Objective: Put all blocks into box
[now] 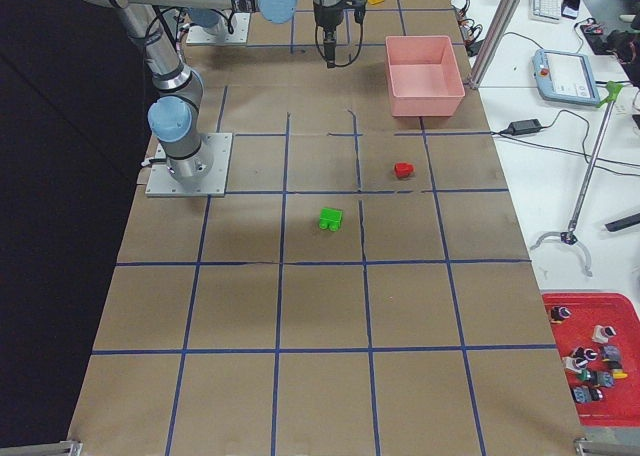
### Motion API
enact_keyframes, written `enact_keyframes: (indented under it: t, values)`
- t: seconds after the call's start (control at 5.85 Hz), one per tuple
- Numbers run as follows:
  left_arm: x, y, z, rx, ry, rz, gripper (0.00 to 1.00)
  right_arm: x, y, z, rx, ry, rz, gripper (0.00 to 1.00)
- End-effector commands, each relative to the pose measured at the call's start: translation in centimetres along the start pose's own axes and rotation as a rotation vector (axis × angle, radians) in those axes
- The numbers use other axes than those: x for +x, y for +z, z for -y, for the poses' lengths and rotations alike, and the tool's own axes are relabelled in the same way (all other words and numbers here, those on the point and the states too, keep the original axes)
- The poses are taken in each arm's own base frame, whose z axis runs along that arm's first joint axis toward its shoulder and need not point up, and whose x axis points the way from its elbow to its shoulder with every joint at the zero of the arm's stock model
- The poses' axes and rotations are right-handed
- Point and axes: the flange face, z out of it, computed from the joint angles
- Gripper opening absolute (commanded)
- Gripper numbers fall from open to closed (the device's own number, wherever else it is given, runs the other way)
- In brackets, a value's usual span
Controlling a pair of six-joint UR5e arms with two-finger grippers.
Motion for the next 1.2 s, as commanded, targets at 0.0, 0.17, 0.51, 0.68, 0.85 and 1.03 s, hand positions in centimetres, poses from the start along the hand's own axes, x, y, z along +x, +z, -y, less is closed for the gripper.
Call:
enact_keyframes:
  t: [0.0,0.17,0.51,0.68,0.85,1.03]
  values:
    - [0.0,0.1,0.1,0.000,0.000,-0.003,1.00,0.0,0.2,0.0,-0.005,-0.001,0.001,1.00]
    - [0.1,0.1,0.1,-0.001,0.000,-0.006,1.00,0.0,0.4,0.0,-0.008,-0.006,0.000,1.00]
    - [0.1,0.0,0.1,0.001,-0.002,-0.008,1.00,0.1,1.0,0.4,-0.020,-0.005,-0.002,1.00]
    - [0.1,0.0,0.1,0.001,0.001,-0.005,1.00,0.1,0.9,0.4,-0.020,-0.007,-0.002,1.00]
    - [-0.4,-0.3,0.2,0.011,0.006,-0.007,1.00,0.2,0.9,0.4,-0.020,-0.006,-0.004,1.00]
    - [-1.5,0.1,0.4,0.010,0.016,-0.007,1.00,0.3,1.0,0.4,-0.021,-0.004,-0.004,1.00]
